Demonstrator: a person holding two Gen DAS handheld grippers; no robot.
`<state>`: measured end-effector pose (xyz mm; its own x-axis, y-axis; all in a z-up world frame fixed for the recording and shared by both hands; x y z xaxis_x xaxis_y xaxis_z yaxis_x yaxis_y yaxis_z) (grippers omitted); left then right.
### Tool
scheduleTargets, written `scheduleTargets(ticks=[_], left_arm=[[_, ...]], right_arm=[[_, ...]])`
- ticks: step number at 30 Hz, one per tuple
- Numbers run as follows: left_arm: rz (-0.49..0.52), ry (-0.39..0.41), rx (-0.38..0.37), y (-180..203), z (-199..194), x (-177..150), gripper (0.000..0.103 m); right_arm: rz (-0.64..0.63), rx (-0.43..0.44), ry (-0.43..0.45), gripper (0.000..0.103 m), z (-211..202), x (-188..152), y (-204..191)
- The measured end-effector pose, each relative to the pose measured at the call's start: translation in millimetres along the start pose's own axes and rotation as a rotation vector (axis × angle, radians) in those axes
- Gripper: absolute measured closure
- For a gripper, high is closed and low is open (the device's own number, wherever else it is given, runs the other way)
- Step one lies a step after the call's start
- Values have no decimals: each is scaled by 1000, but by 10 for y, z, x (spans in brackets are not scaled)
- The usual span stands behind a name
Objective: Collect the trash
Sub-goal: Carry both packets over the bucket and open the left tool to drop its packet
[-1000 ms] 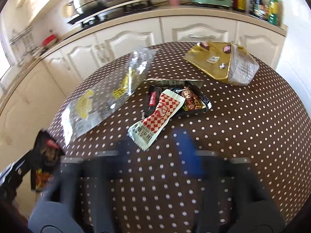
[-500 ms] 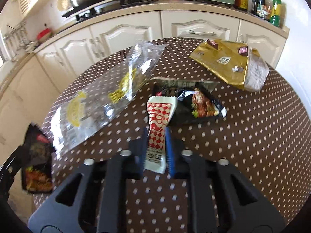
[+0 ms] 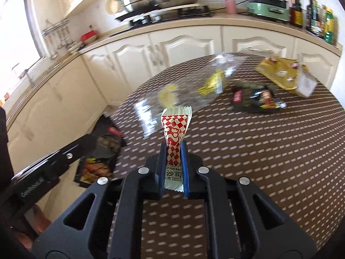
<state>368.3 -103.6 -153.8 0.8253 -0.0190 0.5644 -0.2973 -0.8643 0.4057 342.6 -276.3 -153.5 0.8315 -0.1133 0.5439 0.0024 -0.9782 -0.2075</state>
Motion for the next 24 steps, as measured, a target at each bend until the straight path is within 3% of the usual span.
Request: scheduleTargets(ticks=[5, 11, 18, 24], left_arm=[[-23, 21, -3, -206, -206, -68, 103], [-79, 63, 21, -711, -537, -159, 103], [-205, 65, 140, -1770, -775, -426, 103], [-331, -5, 208, -2702, -506, -732, 103]], right_arm=[[-57, 54, -18, 90, 72, -72, -447], [-138, 122, -28, 90, 193, -100, -1112], [-251, 206, -105, 90, 694, -260, -2029], [-318, 239, -235, 90, 1420, -585, -2648]])
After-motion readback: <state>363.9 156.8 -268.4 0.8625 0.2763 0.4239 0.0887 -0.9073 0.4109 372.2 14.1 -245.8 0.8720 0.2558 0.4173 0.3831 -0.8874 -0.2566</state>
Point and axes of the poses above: each gripper's, at about its wrist camera, not at the fingertips, and z roughly the way its jaws point, y to its right, x to its top, the point moved 4 cm from there along z, roughly the way its jaws point, and after that the axes turned 12 degrees about -y, right-handed, at the moved point
